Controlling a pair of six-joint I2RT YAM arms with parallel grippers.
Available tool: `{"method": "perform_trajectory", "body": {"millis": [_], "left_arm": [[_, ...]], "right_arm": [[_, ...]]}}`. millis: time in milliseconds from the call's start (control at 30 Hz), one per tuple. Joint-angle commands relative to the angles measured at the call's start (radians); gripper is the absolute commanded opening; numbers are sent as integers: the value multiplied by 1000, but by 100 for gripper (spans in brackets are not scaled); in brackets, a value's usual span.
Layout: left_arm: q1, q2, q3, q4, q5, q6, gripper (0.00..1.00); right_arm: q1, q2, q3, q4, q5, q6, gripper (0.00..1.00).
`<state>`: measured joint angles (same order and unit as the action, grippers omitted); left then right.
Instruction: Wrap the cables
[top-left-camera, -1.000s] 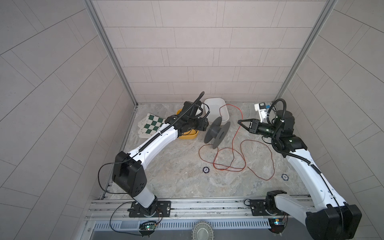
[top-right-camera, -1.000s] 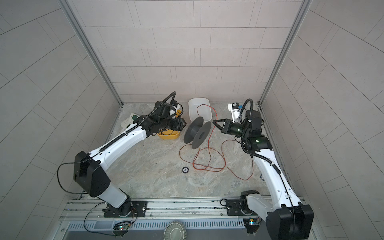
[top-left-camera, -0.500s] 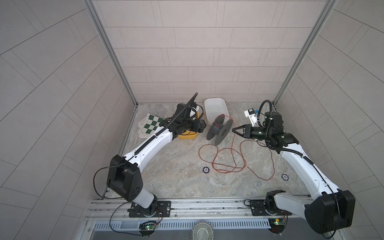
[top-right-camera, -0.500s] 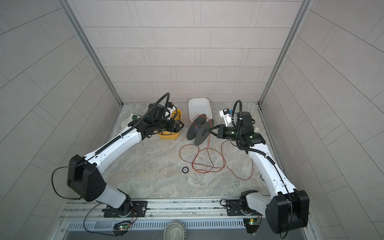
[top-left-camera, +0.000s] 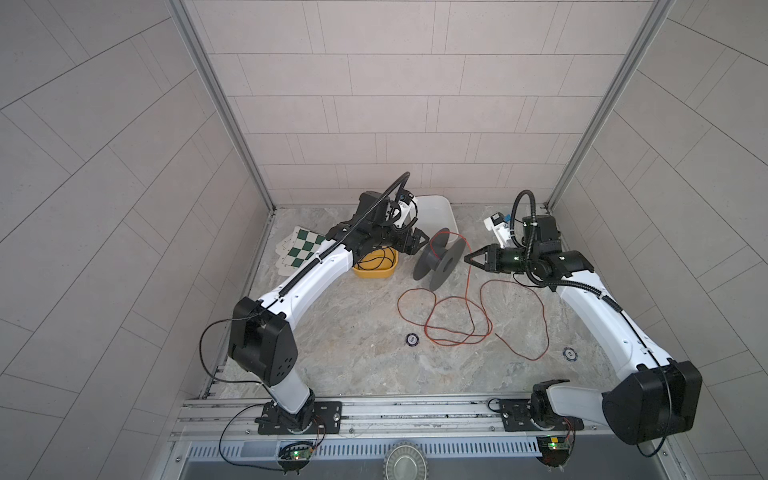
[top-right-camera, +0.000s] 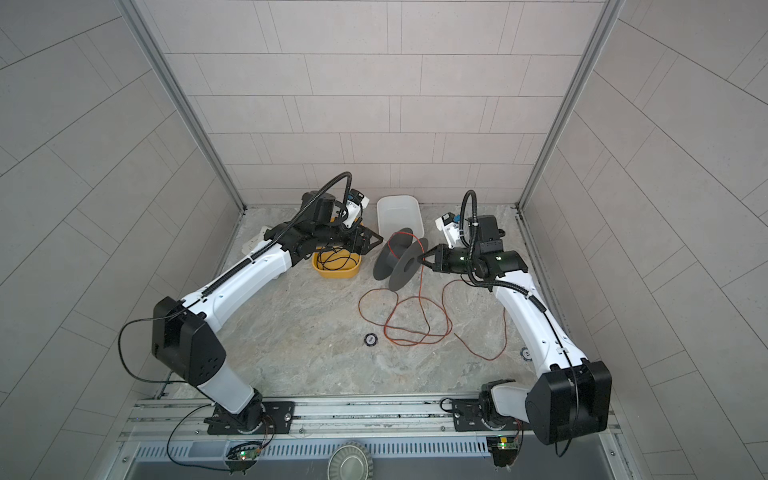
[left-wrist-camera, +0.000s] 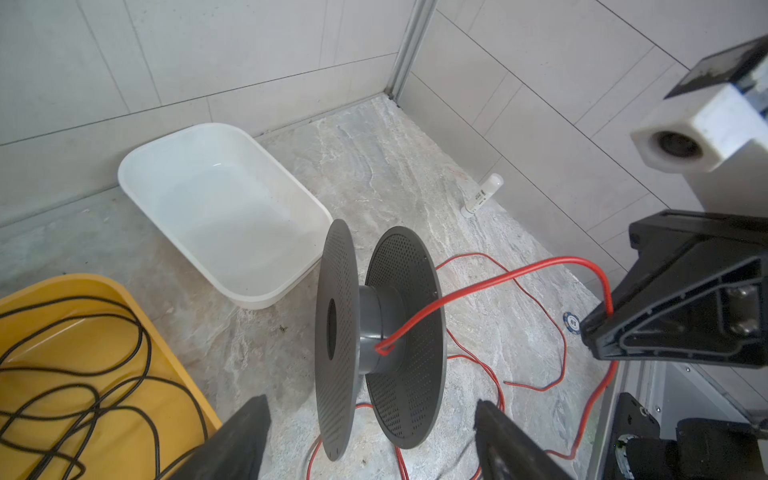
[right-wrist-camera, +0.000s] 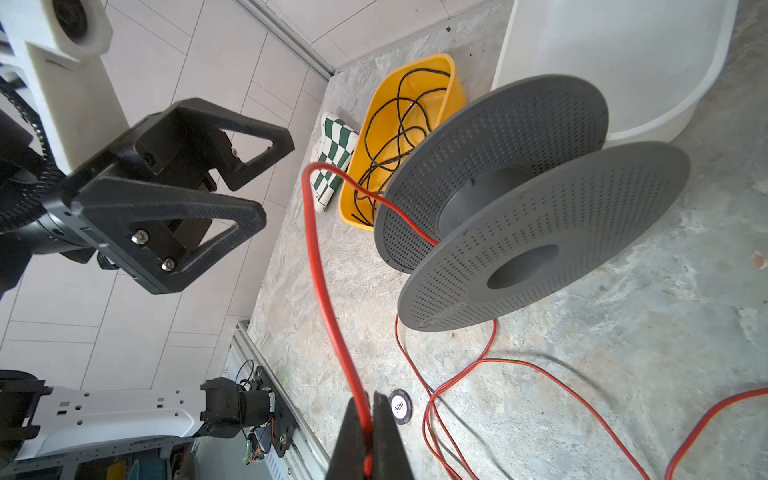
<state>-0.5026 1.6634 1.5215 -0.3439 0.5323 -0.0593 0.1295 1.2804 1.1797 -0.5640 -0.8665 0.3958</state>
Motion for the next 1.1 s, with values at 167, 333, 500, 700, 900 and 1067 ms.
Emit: {"method": "perform_trajectory", "body": {"millis": [167, 333, 500, 700, 900, 1067], "left_arm": [[-10, 47, 62, 24, 151, 191, 79], [-22, 64, 84, 55, 175, 218, 74], [-35, 109, 146, 18, 183, 242, 69], [-55, 141, 177, 6, 174, 252, 61], [-59, 168, 207, -23, 162, 261, 43], [-71, 171, 210, -13, 141, 247, 23]], "right_arm": [[37, 58, 112, -146, 4, -108, 0], [59, 107, 183, -202, 21, -141, 0], [60, 154, 254, -280, 15, -182, 0], [60, 183, 296, -329, 34, -217, 0], [60, 218, 340, -355, 53, -233, 0], [59, 249, 355, -353, 86, -235, 0]]}}
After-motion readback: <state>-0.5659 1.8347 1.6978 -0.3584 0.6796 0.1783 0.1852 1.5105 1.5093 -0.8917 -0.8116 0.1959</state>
